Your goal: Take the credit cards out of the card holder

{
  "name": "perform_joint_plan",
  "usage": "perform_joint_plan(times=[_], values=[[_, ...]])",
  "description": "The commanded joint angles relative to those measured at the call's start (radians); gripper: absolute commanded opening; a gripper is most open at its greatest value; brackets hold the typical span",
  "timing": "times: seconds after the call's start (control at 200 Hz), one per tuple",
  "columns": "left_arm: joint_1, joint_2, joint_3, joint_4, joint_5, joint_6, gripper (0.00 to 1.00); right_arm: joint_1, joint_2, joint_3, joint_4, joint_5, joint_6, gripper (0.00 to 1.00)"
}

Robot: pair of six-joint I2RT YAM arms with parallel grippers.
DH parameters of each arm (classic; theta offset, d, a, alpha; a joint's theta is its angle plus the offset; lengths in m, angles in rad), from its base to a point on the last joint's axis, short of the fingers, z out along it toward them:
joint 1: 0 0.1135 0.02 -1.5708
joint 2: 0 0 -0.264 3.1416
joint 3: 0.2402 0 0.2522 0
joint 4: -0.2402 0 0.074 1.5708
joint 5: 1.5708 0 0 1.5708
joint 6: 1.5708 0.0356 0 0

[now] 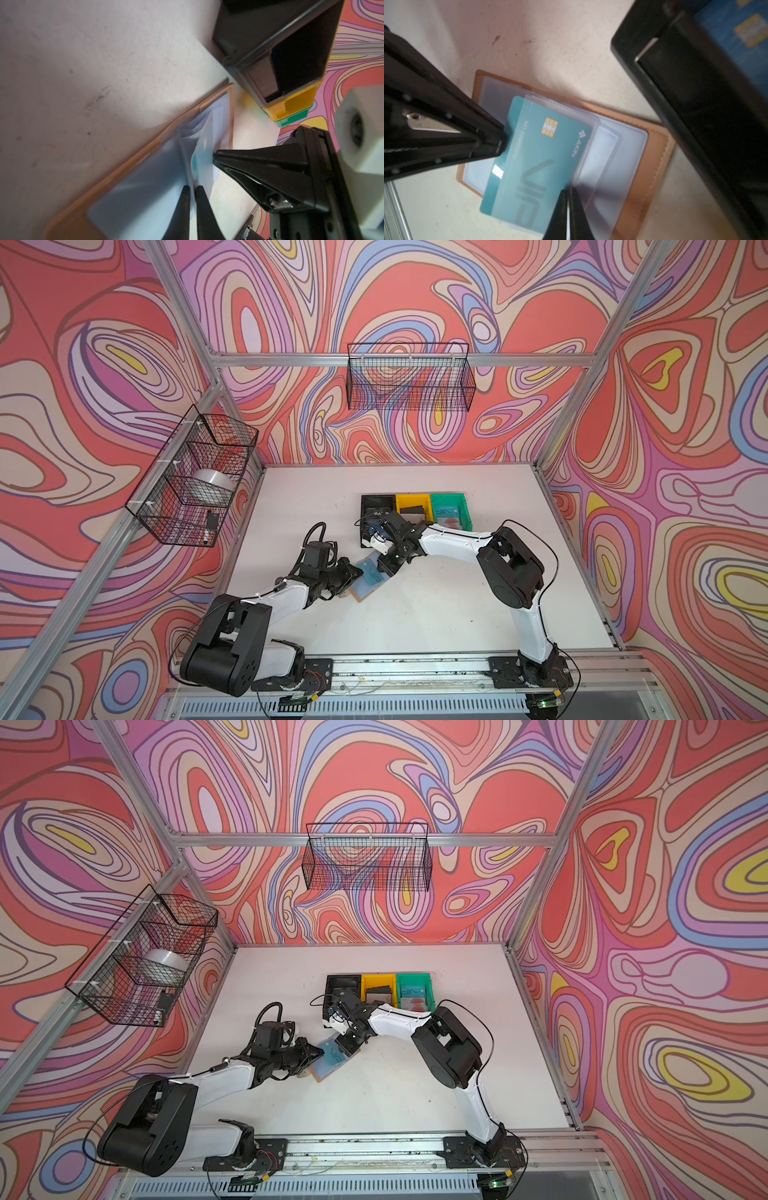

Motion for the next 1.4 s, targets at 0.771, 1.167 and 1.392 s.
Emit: perform_joint_plan(times=[0.771,1.167,1.392], values=[[-0.016,0.052,0.012,0.032,-0.004,-0.009,0.06,0.003,0.013,-0.008,-0.004,0.005,-0.006,0.09],[-0.016,0.033,-0.004,-0.042,-0.034,0.023,0.00,0.001,0.025,0.006,-0.021,0.020,0.005,0.10],[-0.005,0.029,-0.013,-0.117,-0.057,0.049,0.00,-0.008,0.037,0.012,-0.030,0.022,0.016,0.11]])
